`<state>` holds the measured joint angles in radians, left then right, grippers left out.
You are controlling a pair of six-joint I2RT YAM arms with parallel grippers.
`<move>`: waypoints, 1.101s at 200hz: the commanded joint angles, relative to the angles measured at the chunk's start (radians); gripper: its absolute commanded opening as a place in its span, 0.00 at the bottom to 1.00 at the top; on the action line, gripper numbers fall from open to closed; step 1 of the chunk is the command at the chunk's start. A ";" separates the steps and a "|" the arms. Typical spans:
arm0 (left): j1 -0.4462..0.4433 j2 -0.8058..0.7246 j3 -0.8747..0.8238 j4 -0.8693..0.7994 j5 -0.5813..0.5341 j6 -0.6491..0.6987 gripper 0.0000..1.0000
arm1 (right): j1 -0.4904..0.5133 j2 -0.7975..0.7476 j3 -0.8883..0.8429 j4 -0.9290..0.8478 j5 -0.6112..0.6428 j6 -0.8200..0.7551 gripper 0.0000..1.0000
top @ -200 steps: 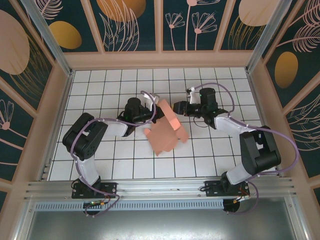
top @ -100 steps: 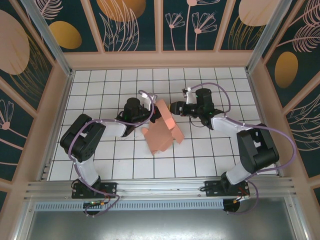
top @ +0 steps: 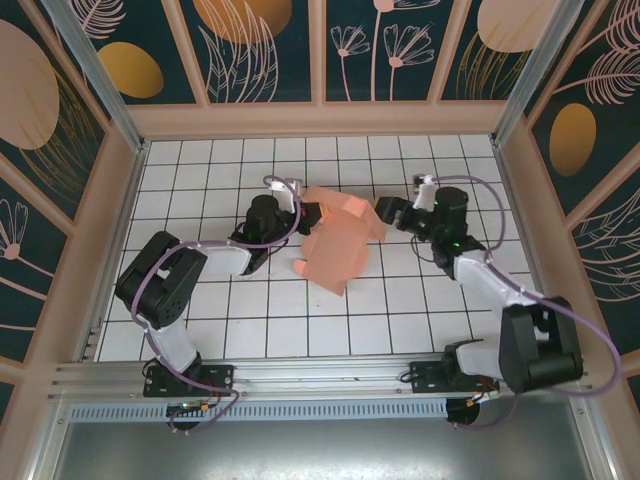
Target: Fold the paper box
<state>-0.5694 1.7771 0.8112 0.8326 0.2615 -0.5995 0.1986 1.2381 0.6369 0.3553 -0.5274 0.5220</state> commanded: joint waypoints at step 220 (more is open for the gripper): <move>0.002 -0.006 -0.023 0.287 -0.122 -0.317 0.00 | 0.165 0.007 0.024 0.391 -0.111 0.330 0.38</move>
<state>-0.5686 1.7767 0.7929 1.0702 0.1448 -0.9443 0.3538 1.2205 0.6086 0.7643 -0.6556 0.8658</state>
